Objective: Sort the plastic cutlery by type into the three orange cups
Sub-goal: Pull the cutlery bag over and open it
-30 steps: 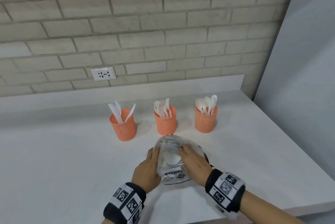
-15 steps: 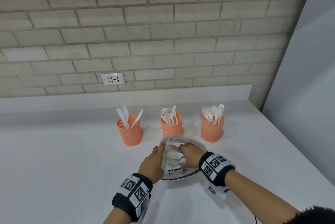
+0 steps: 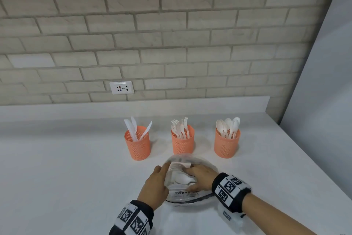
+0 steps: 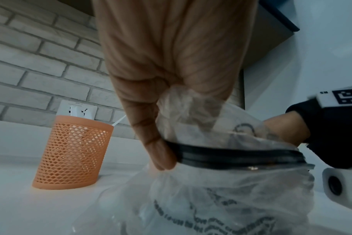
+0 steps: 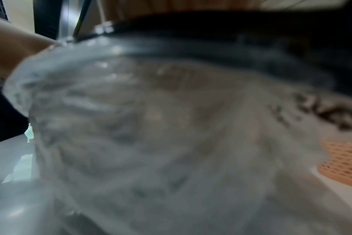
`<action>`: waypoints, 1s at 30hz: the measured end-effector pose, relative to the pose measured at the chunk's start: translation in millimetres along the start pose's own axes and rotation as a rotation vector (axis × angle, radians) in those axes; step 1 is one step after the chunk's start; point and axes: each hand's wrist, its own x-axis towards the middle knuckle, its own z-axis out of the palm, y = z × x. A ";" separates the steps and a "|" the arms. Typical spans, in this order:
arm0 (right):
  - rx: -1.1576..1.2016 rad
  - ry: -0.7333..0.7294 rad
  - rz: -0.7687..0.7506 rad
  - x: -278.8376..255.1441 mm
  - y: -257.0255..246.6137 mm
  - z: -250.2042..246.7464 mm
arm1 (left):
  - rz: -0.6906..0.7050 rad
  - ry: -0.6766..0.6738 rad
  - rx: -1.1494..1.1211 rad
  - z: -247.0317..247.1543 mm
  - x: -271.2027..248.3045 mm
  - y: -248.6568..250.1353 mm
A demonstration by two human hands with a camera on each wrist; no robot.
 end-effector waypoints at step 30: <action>0.194 0.066 0.028 7.7 -1.5 5.6 | 0.005 0.187 -0.188 3.8 -3.1 -1.5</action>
